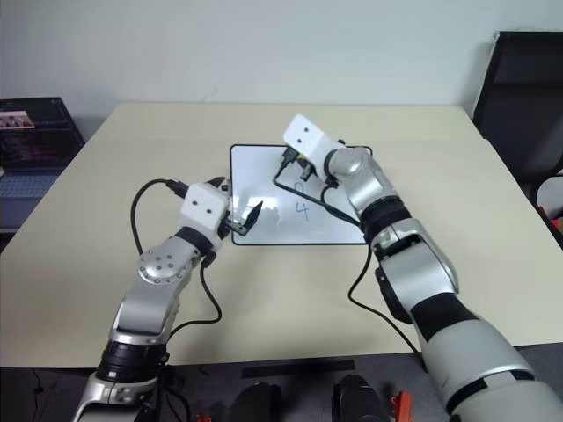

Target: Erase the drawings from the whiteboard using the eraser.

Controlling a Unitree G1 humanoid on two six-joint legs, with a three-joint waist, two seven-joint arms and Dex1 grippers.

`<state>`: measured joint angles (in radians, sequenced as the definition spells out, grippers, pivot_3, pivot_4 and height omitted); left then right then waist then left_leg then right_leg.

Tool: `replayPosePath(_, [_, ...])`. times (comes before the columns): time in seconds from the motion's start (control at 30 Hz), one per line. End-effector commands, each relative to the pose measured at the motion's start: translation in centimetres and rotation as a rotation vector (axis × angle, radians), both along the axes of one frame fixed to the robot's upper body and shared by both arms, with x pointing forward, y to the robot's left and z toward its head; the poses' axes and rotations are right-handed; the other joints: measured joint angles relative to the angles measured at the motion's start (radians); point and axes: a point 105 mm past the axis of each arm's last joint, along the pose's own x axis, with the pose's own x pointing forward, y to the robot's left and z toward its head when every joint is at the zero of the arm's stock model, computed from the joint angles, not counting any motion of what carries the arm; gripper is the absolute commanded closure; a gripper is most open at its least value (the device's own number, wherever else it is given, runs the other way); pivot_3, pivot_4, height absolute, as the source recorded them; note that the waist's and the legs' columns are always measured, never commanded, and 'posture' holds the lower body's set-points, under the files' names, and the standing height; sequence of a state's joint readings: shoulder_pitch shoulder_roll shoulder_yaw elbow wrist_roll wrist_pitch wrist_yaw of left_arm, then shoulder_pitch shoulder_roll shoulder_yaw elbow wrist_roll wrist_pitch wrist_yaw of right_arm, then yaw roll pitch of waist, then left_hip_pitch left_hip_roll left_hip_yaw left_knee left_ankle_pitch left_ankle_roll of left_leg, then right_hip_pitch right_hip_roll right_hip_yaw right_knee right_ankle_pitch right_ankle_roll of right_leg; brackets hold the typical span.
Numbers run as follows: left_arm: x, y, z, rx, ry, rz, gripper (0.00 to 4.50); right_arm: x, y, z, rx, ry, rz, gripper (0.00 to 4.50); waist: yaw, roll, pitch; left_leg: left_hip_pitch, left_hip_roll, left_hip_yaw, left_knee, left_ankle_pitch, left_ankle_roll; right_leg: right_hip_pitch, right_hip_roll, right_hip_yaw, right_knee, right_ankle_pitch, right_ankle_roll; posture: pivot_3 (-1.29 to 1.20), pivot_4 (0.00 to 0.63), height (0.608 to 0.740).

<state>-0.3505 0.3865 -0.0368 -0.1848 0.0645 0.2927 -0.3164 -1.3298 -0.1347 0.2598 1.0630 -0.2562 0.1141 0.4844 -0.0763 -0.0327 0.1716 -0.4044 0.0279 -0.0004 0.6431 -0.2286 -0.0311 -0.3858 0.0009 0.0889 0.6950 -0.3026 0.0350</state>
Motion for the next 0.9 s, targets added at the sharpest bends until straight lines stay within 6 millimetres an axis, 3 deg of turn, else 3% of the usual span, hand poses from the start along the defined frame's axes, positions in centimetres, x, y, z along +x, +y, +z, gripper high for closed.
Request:
replayPosePath(0.03, [-0.3, -0.3, 1.1, 0.003, -0.052, -0.007, 0.0, -0.1, -0.5, -1.0, -0.049, 0.022, 0.003, 3.4, -0.001, 0.0, 0.0, 0.0, 0.0, 0.0, 0.0, 0.0, 0.0, 0.0, 0.0, 0.0, 0.0, 0.0, 0.0, 0.0, 0.15, 0.74])
replayPosePath(0.27, [-0.3, 0.0, 1.1, 0.007, -0.052, 0.003, 0.0, -0.6, -0.6, -2.6, -0.08, 0.064, 0.03, 3.4, -0.006, 0.0, 0.0, 0.001, 0.0, 0.0, 0.0, 0.0, 0.0, 0.0, 0.0, 0.0, 0.0, 0.0, 0.0, 0.0, 0.15, 0.74])
replayPosePath(0.63, [-0.2, 0.0, 1.0, 0.004, -0.05, 0.006, 0.0, -0.7, -3.5, -3.9, -0.11, 0.1, -0.009, 3.4, -0.001, 0.0, 0.0, 0.001, 0.0, 0.0, 0.0, 0.0, 0.0, 0.002, 0.0, 0.0, -0.001, 0.0, 0.0, 0.0, 0.15, 0.74])
replayPosePath(0.9, [-0.1, -0.3, 1.0, 0.003, -0.05, -0.009, 0.0, -0.7, -1.2, -2.6, -0.091, 0.071, 0.022, 3.4, -0.002, 0.0, 0.0, 0.003, 0.0, 0.0, 0.0, 0.0, 0.0, 0.002, 0.0, 0.0, -0.001, 0.0, 0.0, 0.0, 0.15, 0.74])
